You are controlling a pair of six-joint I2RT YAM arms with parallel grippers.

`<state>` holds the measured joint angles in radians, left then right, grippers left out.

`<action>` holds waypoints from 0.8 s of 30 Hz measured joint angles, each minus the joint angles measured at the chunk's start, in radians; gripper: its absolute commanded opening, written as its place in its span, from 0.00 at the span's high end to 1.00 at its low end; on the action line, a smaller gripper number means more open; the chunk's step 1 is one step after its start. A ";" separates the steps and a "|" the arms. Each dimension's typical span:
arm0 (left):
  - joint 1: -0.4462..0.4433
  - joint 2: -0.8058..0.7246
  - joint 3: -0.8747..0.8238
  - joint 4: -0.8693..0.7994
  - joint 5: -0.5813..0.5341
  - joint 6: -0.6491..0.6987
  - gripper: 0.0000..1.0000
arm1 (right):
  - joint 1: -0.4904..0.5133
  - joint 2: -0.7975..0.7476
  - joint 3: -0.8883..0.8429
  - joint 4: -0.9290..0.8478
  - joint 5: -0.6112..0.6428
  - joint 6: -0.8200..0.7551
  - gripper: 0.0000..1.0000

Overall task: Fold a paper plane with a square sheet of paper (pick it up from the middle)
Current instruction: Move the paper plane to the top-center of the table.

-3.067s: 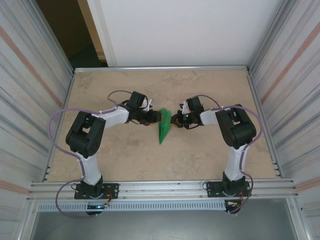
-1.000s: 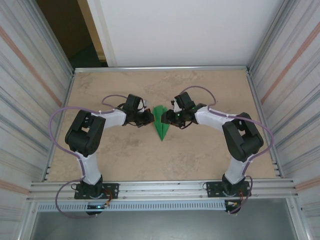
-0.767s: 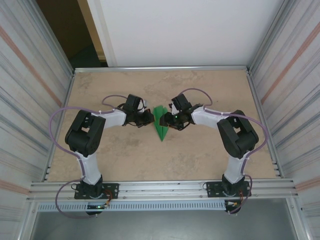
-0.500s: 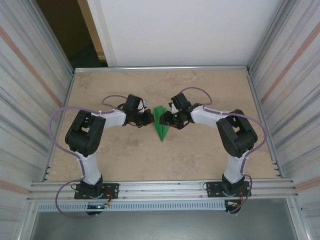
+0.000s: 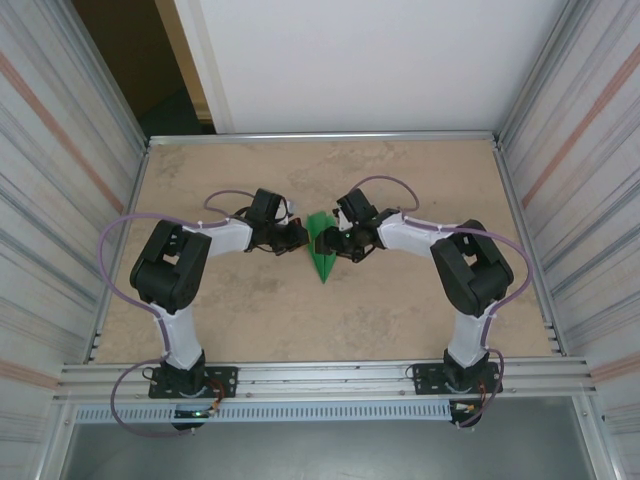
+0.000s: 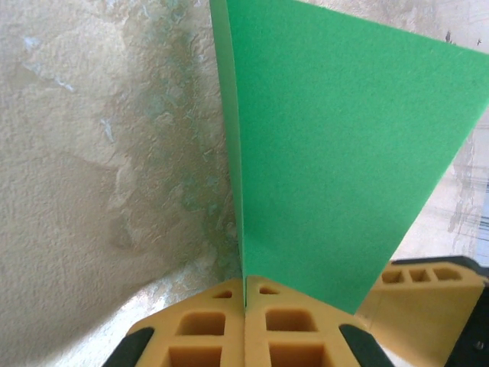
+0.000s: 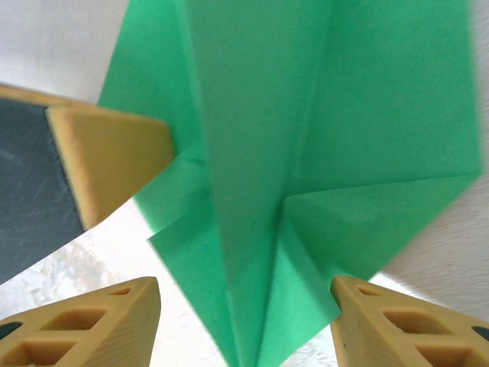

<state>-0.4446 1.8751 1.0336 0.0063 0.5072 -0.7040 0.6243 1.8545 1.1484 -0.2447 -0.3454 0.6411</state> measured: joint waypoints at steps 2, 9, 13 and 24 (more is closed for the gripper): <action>0.000 0.000 0.000 0.000 0.001 0.000 0.97 | 0.009 0.002 0.002 0.001 -0.018 -0.002 0.43; 0.000 0.000 0.000 0.000 0.007 0.000 0.97 | 0.031 0.037 0.055 -0.011 -0.021 -0.019 0.50; 0.000 0.000 0.000 0.000 0.008 0.000 0.97 | 0.044 0.063 0.087 -0.034 -0.006 -0.025 0.49; 0.003 0.000 0.000 0.010 0.024 -0.003 0.96 | 0.050 0.094 0.122 -0.099 0.043 -0.044 0.55</action>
<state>-0.4419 1.8751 1.0336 0.0158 0.5312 -0.7074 0.6743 1.9484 1.2709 -0.3435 -0.3027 0.5968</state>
